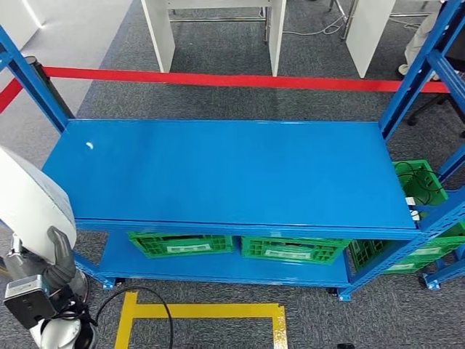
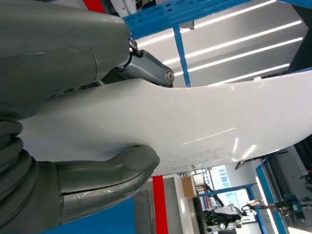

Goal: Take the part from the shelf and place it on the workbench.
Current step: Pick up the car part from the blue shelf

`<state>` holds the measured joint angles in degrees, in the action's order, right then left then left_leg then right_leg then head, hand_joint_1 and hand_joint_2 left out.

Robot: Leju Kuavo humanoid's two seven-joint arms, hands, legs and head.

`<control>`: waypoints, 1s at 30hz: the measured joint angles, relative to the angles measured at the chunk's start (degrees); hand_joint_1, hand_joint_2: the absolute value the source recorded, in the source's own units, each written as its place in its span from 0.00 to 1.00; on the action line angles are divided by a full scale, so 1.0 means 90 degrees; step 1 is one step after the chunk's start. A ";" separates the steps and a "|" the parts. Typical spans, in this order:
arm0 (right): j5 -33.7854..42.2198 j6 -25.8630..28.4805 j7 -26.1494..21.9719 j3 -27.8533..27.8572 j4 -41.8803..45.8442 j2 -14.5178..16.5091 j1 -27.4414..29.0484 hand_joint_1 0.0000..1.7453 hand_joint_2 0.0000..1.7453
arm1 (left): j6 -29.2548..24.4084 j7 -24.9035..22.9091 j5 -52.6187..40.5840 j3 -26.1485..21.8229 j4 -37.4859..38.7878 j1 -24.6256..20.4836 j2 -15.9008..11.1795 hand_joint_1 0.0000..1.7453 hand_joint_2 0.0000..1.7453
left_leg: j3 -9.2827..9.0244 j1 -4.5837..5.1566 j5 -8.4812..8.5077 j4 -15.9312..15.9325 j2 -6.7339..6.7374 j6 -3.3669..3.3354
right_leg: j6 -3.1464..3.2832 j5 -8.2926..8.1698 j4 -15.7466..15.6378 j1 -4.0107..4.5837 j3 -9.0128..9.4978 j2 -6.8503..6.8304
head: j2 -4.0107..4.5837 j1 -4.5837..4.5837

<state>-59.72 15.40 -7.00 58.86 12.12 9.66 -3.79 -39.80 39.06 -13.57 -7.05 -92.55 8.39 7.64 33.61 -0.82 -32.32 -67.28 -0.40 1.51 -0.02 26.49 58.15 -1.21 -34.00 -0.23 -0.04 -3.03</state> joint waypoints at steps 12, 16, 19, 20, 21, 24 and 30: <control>-0.0059 -0.0028 0.0034 -0.0004 -0.0001 0.0008 -0.0001 0.00 1.00 | -0.0029 0.0000 -0.0131 -0.0044 0.0018 -0.0056 0.0095 1.00 1.00 | -0.0071 0.0089 0.0713 0.1084 0.0035 -0.0401 | -0.0303 0.1052 0.1686 -0.0005 -0.0688 0.0016 | 0.0000 0.0036; -0.0070 -0.0026 0.0035 -0.0005 -0.0001 0.0005 -0.0013 0.00 1.00 | -0.0029 0.0001 -0.0135 -0.0057 0.0025 -0.0054 0.0104 1.00 1.00 | 0.0181 0.0129 0.0907 0.1055 0.0034 -0.0367 | -0.0214 0.0655 0.0795 0.0031 0.0178 0.0016 | 0.0000 0.0035; -0.0085 -0.0031 0.0033 -0.0008 -0.0001 0.0007 -0.0042 0.00 1.00 | -0.0031 0.0000 -0.0149 -0.0062 0.0025 -0.0064 0.0104 1.00 1.00 | 0.0258 0.0149 0.1030 0.1024 0.0039 -0.0272 | -0.0157 0.0630 -0.0151 0.0068 0.0775 0.0025 | 0.0000 0.0031; -0.0092 -0.0034 0.0032 -0.0009 -0.0001 0.0008 -0.0041 0.00 1.00 | -0.0032 0.0000 -0.0155 -0.0063 0.0025 -0.0067 0.0105 1.00 1.00 | 0.0265 0.0149 0.1076 0.1030 0.0040 -0.0232 | -0.0141 0.0615 -0.0187 0.0077 0.0774 0.0026 | 0.0000 0.0032; -0.0097 -0.0037 0.0032 -0.0010 -0.0003 0.0013 -0.0035 0.00 1.00 | -0.0032 0.0000 -0.0160 -0.0064 0.0025 -0.0068 0.0105 1.00 1.00 | 0.0271 0.0141 0.1107 0.1031 0.0037 -0.0193 | -0.0109 0.0572 -0.0194 0.0069 0.0722 0.0015 | 0.0000 0.0038; -0.0105 -0.0044 0.0025 -0.0010 -0.0007 0.0030 -0.0035 0.00 1.00 | -0.0035 0.0000 -0.0167 -0.0069 0.0025 -0.0062 0.0101 1.00 1.00 | 0.0407 0.0110 0.0590 0.0632 0.0021 -0.0076 | 0.0019 0.0383 -0.0227 0.0035 0.0569 -0.0029 | 0.0000 0.0018; -0.0117 -0.0059 0.0024 -0.0010 -0.0006 0.0032 -0.0027 0.00 1.00 | -0.0036 0.0000 -0.0181 -0.0067 0.0032 -0.0067 0.0101 1.00 1.00 | 0.0155 0.0029 0.0000 -0.0330 0.0024 0.0031 | 0.0023 0.0005 -0.0120 0.0046 0.0073 -0.0047 | 0.0000 -0.0009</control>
<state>-60.78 14.87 -6.79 58.77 12.07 9.94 -4.03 -40.13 39.06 -15.20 -7.66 -92.26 7.79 8.55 35.00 -0.56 -32.32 -70.25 -0.18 1.79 0.18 26.54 57.08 -0.80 -33.34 -0.65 -0.04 -3.11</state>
